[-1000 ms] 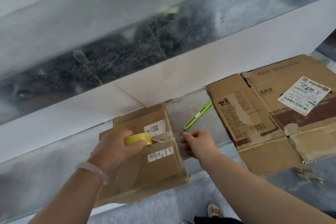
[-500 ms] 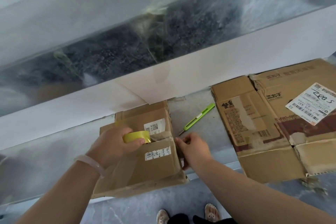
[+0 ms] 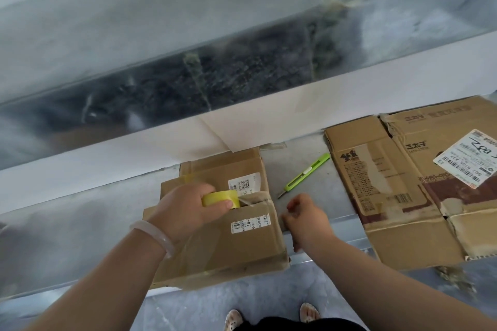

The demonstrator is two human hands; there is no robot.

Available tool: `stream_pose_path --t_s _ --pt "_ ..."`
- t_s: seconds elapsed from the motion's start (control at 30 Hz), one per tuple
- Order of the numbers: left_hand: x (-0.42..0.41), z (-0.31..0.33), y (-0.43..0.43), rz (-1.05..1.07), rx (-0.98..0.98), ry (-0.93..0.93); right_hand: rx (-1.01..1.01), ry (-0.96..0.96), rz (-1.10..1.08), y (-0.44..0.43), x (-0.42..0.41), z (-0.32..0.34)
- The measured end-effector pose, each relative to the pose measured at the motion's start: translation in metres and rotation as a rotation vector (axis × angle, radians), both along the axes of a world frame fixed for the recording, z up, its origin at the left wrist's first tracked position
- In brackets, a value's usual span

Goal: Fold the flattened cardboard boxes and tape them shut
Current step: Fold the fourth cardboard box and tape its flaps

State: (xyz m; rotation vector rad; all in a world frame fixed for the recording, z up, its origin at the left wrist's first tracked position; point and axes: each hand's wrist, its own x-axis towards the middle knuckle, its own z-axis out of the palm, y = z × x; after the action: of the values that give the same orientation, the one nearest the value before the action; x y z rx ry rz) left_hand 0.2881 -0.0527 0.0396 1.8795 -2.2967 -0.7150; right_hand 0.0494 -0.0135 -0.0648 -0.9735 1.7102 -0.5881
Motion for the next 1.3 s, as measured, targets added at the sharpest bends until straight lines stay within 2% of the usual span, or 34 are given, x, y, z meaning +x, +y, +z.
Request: stream_pose_path --t_s 0.13,0.17,0.23,0.33,0.4,0.53,0.63,0.77,0.97,1.17,1.23,1.3 --pt "0.000 0.003 0.000 -0.052 -0.011 -0.017 -0.355 0.035 -0.099 0.010 0.003 0.020" --pt "-0.001 0.005 -0.001 -0.061 -0.016 -0.020 -0.446 0.032 -0.051 0.010 0.006 0.030" --pt "-0.003 0.008 0.000 -0.073 -0.026 -0.032 -0.523 0.089 0.206 0.006 0.015 0.047" --pt "-0.002 0.013 -0.001 -0.095 -0.037 -0.054 -0.449 0.263 0.575 -0.003 0.028 0.057" --pt "0.003 0.019 -0.003 -0.124 -0.023 -0.033 -0.415 0.331 0.638 -0.004 0.030 0.056" --pt "0.020 0.034 -0.006 -0.161 0.054 0.106 -0.456 0.377 0.602 -0.005 0.030 0.054" --pt "0.026 0.041 -0.006 -0.152 -0.012 0.123 -0.459 0.376 0.574 -0.006 0.033 0.055" --pt "0.020 0.052 -0.005 -0.150 -0.145 0.045 -0.441 0.345 0.577 -0.005 0.035 0.054" --pt "0.024 0.051 -0.006 -0.126 -0.267 -0.109 -0.493 0.399 0.600 -0.007 0.031 0.052" --pt "0.069 0.045 -0.001 -0.121 -0.009 0.117 -0.521 0.461 0.642 -0.008 0.031 0.050" --pt "0.077 0.039 0.005 -0.058 -0.074 0.081 -0.527 0.471 0.651 -0.008 0.032 0.050" --pt "0.082 0.037 0.008 -0.019 -0.193 -0.033 -0.528 0.482 0.655 -0.009 0.031 0.051"
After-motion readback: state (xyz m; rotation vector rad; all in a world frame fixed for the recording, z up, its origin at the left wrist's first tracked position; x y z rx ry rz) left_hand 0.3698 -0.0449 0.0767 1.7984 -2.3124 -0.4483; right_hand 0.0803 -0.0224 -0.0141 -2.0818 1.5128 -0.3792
